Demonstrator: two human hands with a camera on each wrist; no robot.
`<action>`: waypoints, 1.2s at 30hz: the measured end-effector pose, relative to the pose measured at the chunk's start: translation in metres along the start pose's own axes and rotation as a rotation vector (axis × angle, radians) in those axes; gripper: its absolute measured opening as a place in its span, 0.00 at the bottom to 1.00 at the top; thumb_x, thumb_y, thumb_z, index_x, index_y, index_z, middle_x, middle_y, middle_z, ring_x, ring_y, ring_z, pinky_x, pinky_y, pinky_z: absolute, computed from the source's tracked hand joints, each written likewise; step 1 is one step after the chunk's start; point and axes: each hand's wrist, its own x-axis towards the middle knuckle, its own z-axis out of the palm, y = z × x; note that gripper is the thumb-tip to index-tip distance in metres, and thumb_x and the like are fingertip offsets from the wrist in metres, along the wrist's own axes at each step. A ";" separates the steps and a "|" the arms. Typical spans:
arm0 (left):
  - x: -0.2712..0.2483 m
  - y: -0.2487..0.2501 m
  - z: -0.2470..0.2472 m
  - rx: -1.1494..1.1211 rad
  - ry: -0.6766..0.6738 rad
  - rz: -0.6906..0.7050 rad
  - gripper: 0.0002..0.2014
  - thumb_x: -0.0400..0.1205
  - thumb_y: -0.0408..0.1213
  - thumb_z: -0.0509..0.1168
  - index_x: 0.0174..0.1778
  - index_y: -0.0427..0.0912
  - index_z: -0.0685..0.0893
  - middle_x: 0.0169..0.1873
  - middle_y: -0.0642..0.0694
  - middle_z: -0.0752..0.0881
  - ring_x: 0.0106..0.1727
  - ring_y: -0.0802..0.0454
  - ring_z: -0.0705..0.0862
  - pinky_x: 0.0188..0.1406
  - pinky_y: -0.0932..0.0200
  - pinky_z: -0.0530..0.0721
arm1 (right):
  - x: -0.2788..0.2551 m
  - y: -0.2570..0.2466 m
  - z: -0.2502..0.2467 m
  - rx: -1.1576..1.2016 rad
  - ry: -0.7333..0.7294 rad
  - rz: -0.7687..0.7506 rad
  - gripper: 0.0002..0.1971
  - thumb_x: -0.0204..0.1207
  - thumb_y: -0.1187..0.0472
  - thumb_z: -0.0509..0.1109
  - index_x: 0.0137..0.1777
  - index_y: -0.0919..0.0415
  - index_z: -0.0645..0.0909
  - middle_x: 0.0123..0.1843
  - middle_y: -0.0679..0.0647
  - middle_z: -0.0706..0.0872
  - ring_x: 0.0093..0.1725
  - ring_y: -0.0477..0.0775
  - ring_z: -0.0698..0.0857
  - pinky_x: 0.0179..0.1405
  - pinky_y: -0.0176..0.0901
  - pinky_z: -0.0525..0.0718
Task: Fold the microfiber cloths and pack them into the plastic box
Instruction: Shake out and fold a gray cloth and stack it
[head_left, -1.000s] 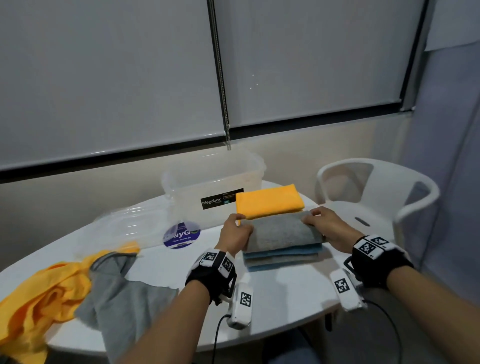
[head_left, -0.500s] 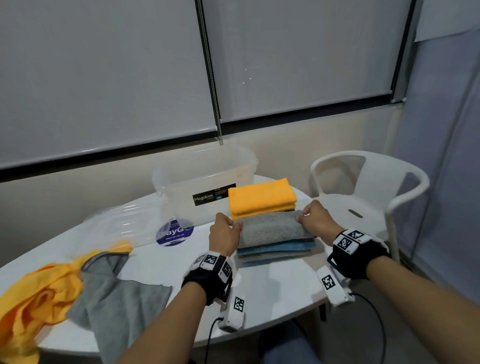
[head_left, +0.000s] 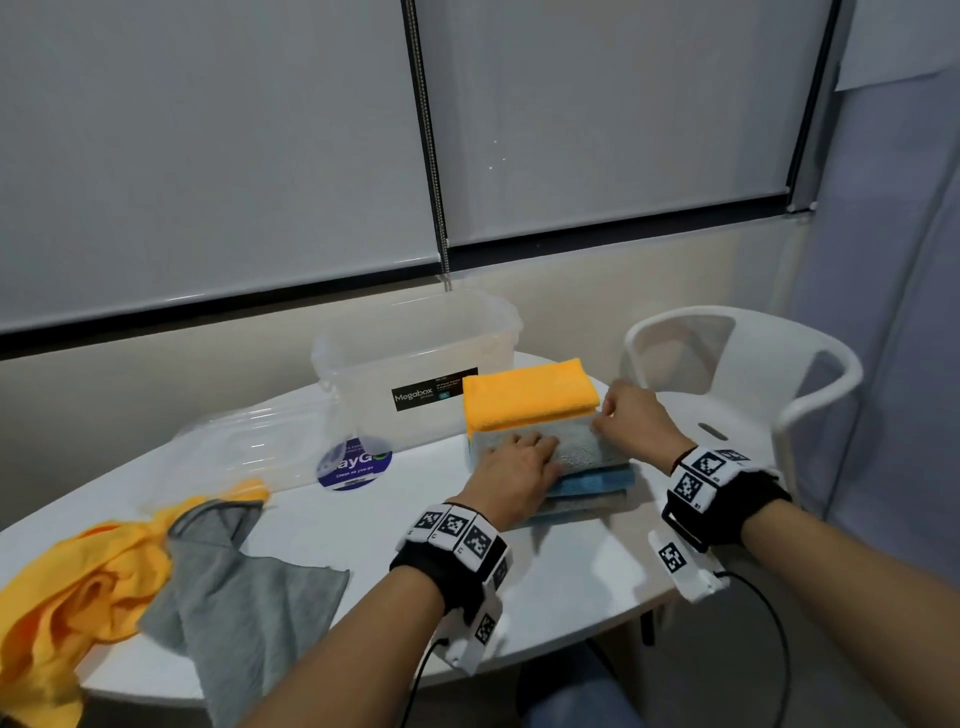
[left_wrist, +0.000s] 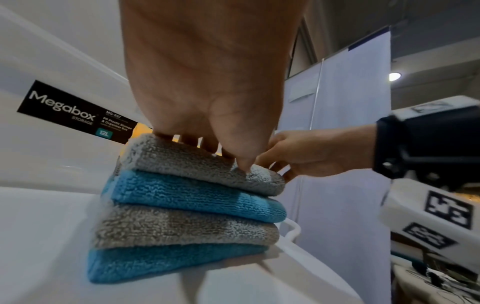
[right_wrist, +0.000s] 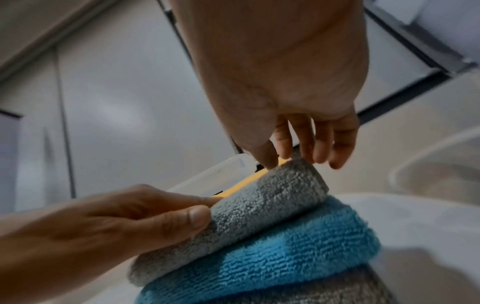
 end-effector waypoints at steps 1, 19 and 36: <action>0.001 -0.001 -0.001 -0.017 -0.020 0.002 0.27 0.91 0.54 0.46 0.82 0.44 0.69 0.78 0.40 0.73 0.77 0.38 0.70 0.74 0.38 0.71 | -0.002 -0.003 -0.004 -0.031 0.045 -0.092 0.03 0.75 0.65 0.70 0.46 0.62 0.78 0.47 0.59 0.83 0.49 0.59 0.78 0.45 0.47 0.72; 0.002 -0.015 0.003 -0.095 -0.162 0.043 0.25 0.92 0.49 0.50 0.83 0.41 0.67 0.77 0.37 0.72 0.77 0.38 0.70 0.76 0.43 0.68 | -0.020 -0.011 0.019 -0.250 -0.373 -0.130 0.18 0.83 0.58 0.65 0.31 0.53 0.65 0.33 0.50 0.70 0.44 0.58 0.74 0.39 0.46 0.67; -0.012 -0.024 -0.005 -0.183 0.019 -0.118 0.17 0.90 0.40 0.56 0.60 0.32 0.86 0.58 0.33 0.88 0.60 0.37 0.84 0.62 0.45 0.81 | -0.015 -0.022 0.014 -0.107 -0.300 -0.229 0.06 0.77 0.61 0.76 0.49 0.63 0.90 0.44 0.51 0.88 0.45 0.48 0.83 0.42 0.36 0.74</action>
